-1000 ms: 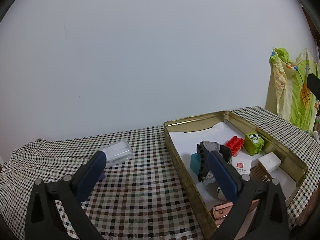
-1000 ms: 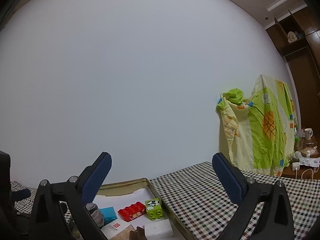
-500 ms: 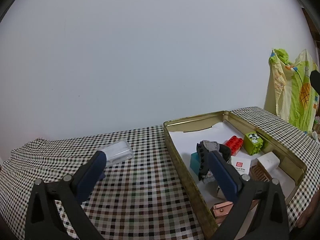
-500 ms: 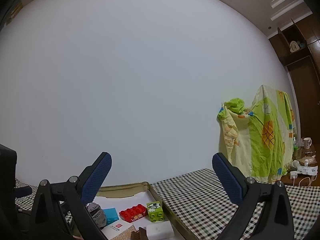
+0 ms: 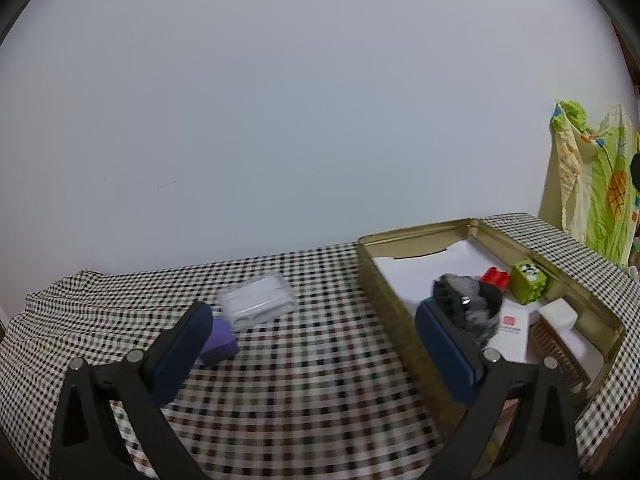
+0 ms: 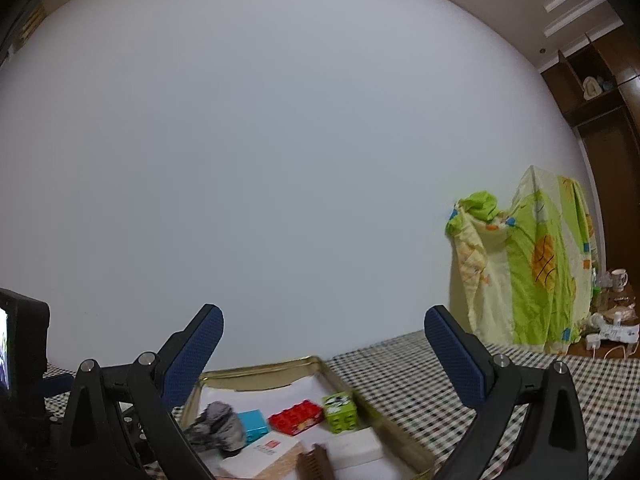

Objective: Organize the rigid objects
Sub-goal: 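Raise both open tools away from the tin, then move the left tool to the purple cube while the right tool approaches the clear box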

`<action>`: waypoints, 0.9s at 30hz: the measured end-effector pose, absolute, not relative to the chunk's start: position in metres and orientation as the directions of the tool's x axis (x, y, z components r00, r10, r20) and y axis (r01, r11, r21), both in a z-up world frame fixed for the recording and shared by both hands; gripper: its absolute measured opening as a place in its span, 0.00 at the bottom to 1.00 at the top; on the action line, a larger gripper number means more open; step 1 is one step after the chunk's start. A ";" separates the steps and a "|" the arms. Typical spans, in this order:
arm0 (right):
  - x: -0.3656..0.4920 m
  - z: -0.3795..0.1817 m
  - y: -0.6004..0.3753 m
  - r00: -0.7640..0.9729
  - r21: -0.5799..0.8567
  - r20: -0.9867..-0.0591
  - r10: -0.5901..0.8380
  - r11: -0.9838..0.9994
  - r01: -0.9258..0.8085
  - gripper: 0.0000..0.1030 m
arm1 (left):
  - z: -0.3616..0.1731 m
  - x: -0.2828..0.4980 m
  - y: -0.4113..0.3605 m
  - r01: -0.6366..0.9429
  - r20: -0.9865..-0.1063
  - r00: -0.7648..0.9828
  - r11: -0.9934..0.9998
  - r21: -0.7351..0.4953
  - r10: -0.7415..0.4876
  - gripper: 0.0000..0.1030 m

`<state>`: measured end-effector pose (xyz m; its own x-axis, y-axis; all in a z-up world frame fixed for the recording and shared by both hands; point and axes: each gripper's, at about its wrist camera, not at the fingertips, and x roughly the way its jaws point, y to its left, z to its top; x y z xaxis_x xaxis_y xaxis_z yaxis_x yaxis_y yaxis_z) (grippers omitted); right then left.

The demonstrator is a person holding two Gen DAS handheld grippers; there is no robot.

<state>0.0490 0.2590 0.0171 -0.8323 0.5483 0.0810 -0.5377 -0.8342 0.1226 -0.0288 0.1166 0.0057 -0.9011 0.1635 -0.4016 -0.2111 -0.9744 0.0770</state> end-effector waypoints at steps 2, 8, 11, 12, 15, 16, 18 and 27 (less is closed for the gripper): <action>0.042 0.016 0.253 -0.838 0.132 0.059 0.542 -0.836 -0.532 0.99 | 0.006 -0.032 0.107 -0.205 -0.404 -0.901 -0.976 0.076 0.158 1.00; 0.023 0.014 0.229 -0.857 0.140 0.033 0.515 -0.851 -0.506 0.99 | 0.005 -0.041 0.081 -0.179 -0.406 -0.904 -0.981 0.077 0.133 1.00; 0.012 0.013 0.213 -0.863 0.124 0.029 0.505 -0.858 -0.498 0.99 | 0.005 -0.046 0.066 -0.163 -0.410 -0.904 -0.984 0.070 0.121 1.00; 0.009 0.013 0.209 -0.866 0.121 0.029 0.499 -0.862 -0.492 0.99 | 0.005 -0.047 0.062 -0.160 -0.410 -0.904 -0.985 0.070 0.118 1.00; 0.000 0.013 0.196 -0.872 0.117 0.026 0.489 -0.868 -0.483 0.99 | 0.005 -0.050 0.050 -0.143 -0.412 -0.906 -0.987 0.070 0.102 1.00; -0.003 0.013 0.193 -0.874 0.119 0.023 0.485 -0.869 -0.480 0.99 | 0.005 -0.052 0.045 -0.139 -0.415 -0.904 -0.988 0.066 0.099 1.00; -0.011 0.012 0.186 -0.876 0.124 0.012 0.482 -0.870 -0.477 0.99 | 0.004 -0.057 0.037 -0.130 -0.426 -0.900 -0.990 0.056 0.094 1.00; -0.045 0.010 0.167 -0.870 0.154 -0.024 0.492 -0.858 -0.489 0.99 | -0.003 -0.086 -0.008 -0.088 -0.490 -0.869 -0.995 0.037 0.059 1.00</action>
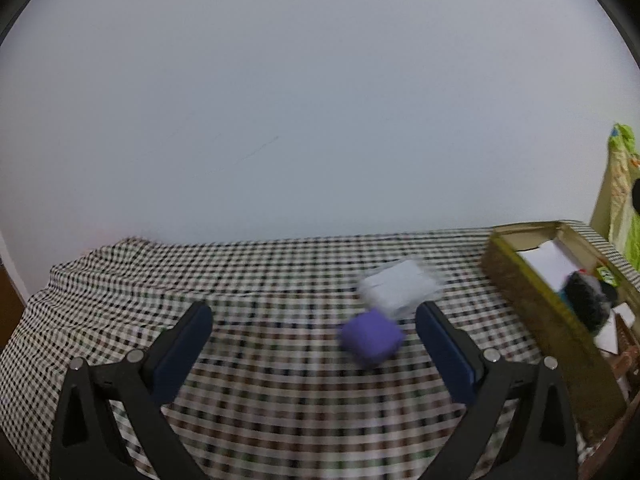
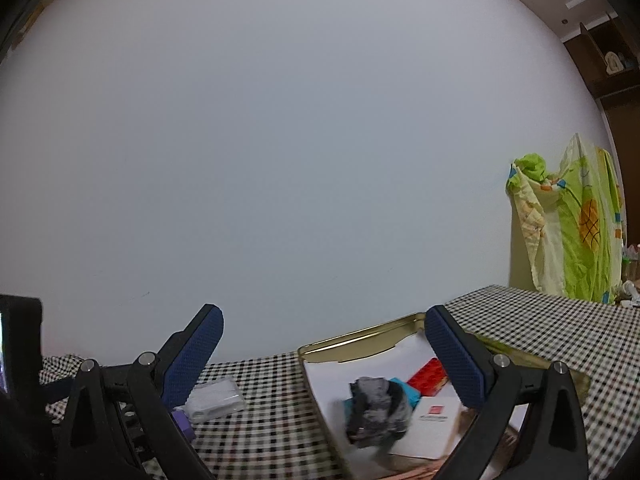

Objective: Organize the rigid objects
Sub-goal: 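Move the left tool to the purple cube while the right tool approaches the clear box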

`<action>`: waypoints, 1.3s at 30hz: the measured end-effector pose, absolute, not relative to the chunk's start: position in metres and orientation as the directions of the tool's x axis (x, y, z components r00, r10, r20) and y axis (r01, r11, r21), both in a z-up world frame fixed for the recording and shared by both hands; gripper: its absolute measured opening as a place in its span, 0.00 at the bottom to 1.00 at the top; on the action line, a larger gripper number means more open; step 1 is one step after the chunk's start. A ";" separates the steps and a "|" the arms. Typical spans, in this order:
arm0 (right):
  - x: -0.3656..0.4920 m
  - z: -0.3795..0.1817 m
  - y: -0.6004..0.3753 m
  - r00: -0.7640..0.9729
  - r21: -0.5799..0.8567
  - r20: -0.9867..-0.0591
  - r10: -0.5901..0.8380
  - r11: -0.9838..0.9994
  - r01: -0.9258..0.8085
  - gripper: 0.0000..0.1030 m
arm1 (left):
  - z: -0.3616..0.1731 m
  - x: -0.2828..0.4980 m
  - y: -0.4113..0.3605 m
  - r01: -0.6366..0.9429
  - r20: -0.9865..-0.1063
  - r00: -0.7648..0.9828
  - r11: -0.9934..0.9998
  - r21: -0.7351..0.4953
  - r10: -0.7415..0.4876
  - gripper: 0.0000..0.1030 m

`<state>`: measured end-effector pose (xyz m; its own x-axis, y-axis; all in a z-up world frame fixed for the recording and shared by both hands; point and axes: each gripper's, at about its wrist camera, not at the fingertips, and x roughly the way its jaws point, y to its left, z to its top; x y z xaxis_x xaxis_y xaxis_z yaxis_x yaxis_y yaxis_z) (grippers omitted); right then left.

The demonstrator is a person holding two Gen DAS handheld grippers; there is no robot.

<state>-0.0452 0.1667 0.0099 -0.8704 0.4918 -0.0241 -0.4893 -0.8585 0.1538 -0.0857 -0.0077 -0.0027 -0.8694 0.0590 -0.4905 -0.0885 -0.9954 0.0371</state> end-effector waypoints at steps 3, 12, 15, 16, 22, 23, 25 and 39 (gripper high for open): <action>-0.060 0.009 0.161 -0.857 0.157 -0.046 0.513 -0.844 -0.513 0.99 | -0.007 -0.098 -0.020 -0.089 -0.526 -0.848 -0.995 0.039 0.056 1.00; -0.073 0.004 0.175 -0.863 0.195 -0.095 0.496 -0.841 -0.505 0.99 | -0.023 -0.127 -0.012 -0.284 -0.654 -0.728 -0.959 0.011 0.208 1.00; -0.077 0.004 0.178 -0.866 0.175 -0.105 0.489 -0.848 -0.500 0.99 | -0.026 -0.135 0.001 -0.316 -0.676 -0.708 -0.948 0.046 0.203 0.99; -0.078 0.004 0.178 -0.868 0.173 -0.104 0.486 -0.850 -0.497 0.99 | -0.027 -0.137 0.006 -0.326 -0.679 -0.706 -0.944 0.059 0.201 0.95; -0.078 0.002 0.181 -0.873 0.180 -0.119 0.473 -0.854 -0.488 0.99 | -0.032 -0.152 0.021 -0.364 -0.713 -0.670 -0.928 0.075 0.205 0.86; -0.078 0.001 0.181 -0.874 0.183 -0.126 0.469 -0.855 -0.485 0.99 | -0.034 -0.156 0.022 -0.374 -0.718 -0.662 -0.925 0.063 0.218 0.86; -0.081 0.000 0.182 -0.876 0.190 -0.145 0.460 -0.856 -0.481 0.99 | -0.037 -0.159 0.025 -0.391 -0.735 -0.640 -0.918 0.061 0.224 0.81; -0.084 -0.003 0.190 -0.872 0.207 -0.185 0.453 -0.849 -0.485 0.99 | -0.044 -0.154 0.010 -0.410 -0.781 -0.572 -0.912 0.007 0.251 0.50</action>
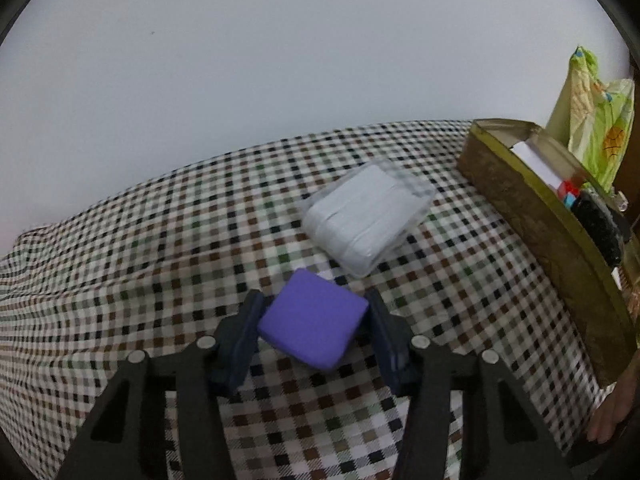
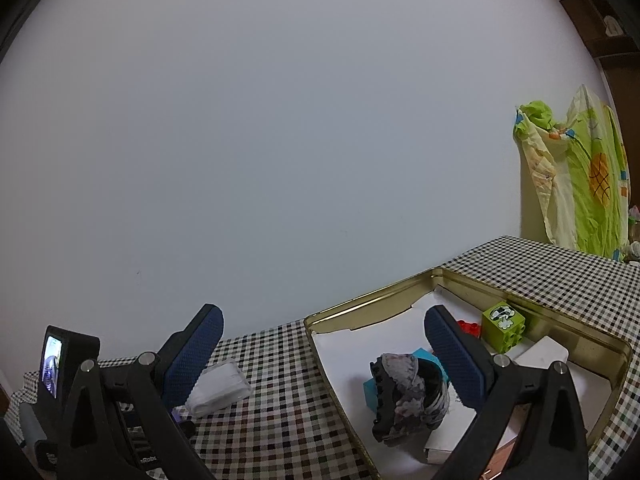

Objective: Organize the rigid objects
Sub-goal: 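Move the left tool to the purple cube while the right tool approaches the clear box, then grasp the purple cube with the left tool while the right tool grasps the clear box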

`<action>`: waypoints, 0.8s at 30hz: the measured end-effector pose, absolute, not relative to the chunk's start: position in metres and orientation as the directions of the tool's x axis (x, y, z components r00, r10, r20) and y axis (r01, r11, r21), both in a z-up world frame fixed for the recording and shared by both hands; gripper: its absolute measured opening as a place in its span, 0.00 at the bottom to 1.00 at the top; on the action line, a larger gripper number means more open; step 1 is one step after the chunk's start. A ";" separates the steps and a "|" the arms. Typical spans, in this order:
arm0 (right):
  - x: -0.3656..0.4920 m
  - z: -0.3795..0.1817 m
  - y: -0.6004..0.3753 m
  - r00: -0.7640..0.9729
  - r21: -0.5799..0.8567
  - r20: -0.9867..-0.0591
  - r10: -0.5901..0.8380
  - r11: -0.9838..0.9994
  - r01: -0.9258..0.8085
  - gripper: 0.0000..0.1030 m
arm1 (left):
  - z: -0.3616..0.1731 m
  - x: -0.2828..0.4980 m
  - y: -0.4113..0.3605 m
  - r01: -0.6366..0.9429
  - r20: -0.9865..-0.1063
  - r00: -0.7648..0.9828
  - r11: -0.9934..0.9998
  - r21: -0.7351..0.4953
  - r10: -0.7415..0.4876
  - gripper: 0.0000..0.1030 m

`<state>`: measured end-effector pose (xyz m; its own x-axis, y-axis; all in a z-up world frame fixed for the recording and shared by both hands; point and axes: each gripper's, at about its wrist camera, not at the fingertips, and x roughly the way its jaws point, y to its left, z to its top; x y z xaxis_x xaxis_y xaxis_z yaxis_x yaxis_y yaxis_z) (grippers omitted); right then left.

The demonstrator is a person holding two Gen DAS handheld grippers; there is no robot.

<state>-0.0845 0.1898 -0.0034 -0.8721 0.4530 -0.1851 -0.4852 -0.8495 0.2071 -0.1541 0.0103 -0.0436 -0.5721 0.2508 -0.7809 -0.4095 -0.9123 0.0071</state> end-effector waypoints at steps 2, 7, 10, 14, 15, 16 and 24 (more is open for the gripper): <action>-0.085 -0.004 0.189 -0.872 0.203 -0.182 0.454 -0.851 -0.485 0.99 | -0.042 -0.150 0.007 -0.371 -0.776 -0.596 -0.928 0.036 0.208 0.49; -0.091 -0.007 0.185 -0.891 0.190 -0.208 0.403 -0.877 -0.441 0.99 | -0.039 -0.155 -0.028 -0.161 -0.753 -0.657 -0.984 0.081 0.046 0.49; -0.108 -0.012 0.180 -0.914 0.192 -0.274 0.299 -0.914 -0.356 0.99 | -0.041 -0.156 -0.057 -0.047 -0.766 -0.643 -0.998 0.037 0.002 0.49; -0.135 -0.016 0.167 -0.914 0.185 -0.355 0.194 -0.944 -0.272 0.99 | -0.046 -0.163 -0.081 0.066 -0.778 -0.627 -0.998 -0.001 -0.041 0.49; -0.143 -0.017 0.163 -0.911 0.175 -0.372 0.179 -0.950 -0.258 0.99 | -0.047 -0.165 -0.083 0.084 -0.779 -0.625 -0.996 -0.005 -0.048 0.49; -0.150 -0.018 0.160 -0.906 0.168 -0.387 0.173 -0.953 -0.253 0.99 | -0.047 -0.167 -0.085 0.093 -0.779 -0.625 -0.996 -0.008 -0.052 0.49; -0.230 -0.041 0.137 -0.798 0.133 -0.599 0.059 -0.976 -0.173 0.99 | -0.046 -0.174 -0.091 0.098 -0.783 -0.619 -0.995 -0.004 -0.058 0.49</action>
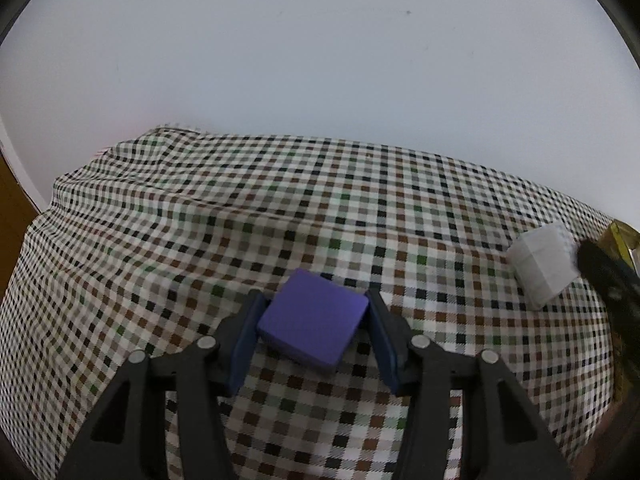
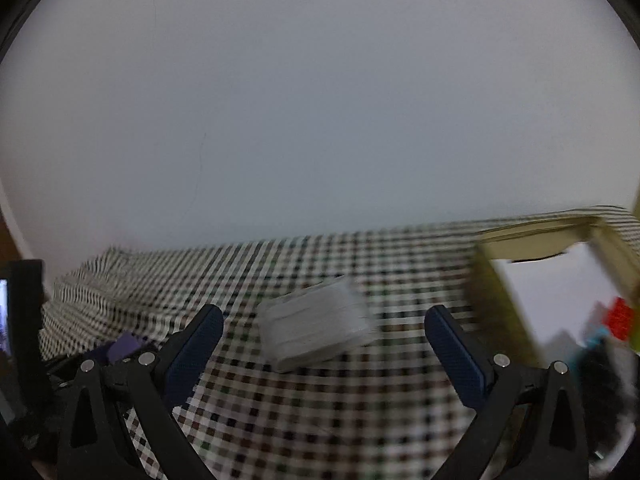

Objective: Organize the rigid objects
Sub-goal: 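Grasp the purple cube with the left tool while the right tool grasps the clear box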

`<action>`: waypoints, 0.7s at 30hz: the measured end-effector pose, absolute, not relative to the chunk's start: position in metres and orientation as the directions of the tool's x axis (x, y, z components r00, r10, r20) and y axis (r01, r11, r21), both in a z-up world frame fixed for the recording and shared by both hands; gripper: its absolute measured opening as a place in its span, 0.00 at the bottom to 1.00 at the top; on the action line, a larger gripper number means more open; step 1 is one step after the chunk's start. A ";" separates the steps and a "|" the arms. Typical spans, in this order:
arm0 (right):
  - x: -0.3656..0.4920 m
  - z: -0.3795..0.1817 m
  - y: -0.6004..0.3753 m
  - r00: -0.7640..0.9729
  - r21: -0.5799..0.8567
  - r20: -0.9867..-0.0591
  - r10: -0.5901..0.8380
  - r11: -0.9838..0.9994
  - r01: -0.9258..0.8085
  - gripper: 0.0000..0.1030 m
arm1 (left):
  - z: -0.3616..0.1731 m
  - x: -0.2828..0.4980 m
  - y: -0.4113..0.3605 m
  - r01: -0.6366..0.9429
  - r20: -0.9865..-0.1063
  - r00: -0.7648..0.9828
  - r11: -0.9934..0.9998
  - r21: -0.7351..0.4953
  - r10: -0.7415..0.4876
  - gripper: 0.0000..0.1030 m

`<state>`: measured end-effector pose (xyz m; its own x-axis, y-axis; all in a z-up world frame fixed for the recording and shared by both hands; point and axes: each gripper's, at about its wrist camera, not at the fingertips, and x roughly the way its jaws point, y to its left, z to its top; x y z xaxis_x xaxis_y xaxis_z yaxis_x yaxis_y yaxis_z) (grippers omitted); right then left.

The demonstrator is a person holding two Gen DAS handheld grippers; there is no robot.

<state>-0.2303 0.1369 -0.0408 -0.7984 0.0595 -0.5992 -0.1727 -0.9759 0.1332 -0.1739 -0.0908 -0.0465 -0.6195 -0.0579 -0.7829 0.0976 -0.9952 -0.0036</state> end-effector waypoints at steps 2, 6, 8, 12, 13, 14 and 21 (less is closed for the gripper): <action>-0.248 -0.047 0.132 -0.763 0.105 -0.644 0.056 -0.981 -0.160 0.99 | -0.046 -0.172 -0.091 0.098 -0.783 -0.620 -0.995 -0.004 -0.058 0.49; -0.271 -0.060 0.129 -0.689 0.077 -0.723 0.047 -0.986 -0.149 0.99 | -0.053 -0.184 -0.089 0.090 -0.783 -0.619 -0.996 -0.003 -0.054 0.49; -0.279 -0.068 0.128 -0.646 0.077 -0.762 0.040 -0.985 -0.152 0.99 | -0.055 -0.191 -0.094 0.087 -0.783 -0.619 -0.996 -0.004 -0.051 0.49; -0.282 -0.073 0.124 -0.616 0.048 -0.786 0.057 -0.987 -0.153 0.95 | -0.057 -0.197 -0.097 0.084 -0.784 -0.619 -0.996 -0.003 -0.050 0.50; -0.281 -0.074 0.121 -0.609 0.012 -0.789 0.086 -0.988 -0.155 0.86 | -0.057 -0.197 -0.097 0.084 -0.784 -0.619 -0.996 -0.004 -0.049 0.50; -0.280 -0.074 0.118 -0.606 -0.012 -0.789 0.101 -0.989 -0.148 0.86 | -0.058 -0.198 -0.098 0.084 -0.784 -0.619 -0.996 -0.004 -0.049 0.50; -0.258 -0.069 0.118 -0.641 0.045 -0.766 0.047 -0.991 -0.126 0.85 | -0.057 -0.196 -0.097 0.084 -0.783 -0.620 -0.996 -0.005 -0.048 0.49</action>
<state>-0.2582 0.1178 -0.0694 -0.6415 0.0466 -0.7657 -0.1260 -0.9910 0.0453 -0.1960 -0.0973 -0.0572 -0.6196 -0.0484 -0.7834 0.0844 -0.9964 -0.0051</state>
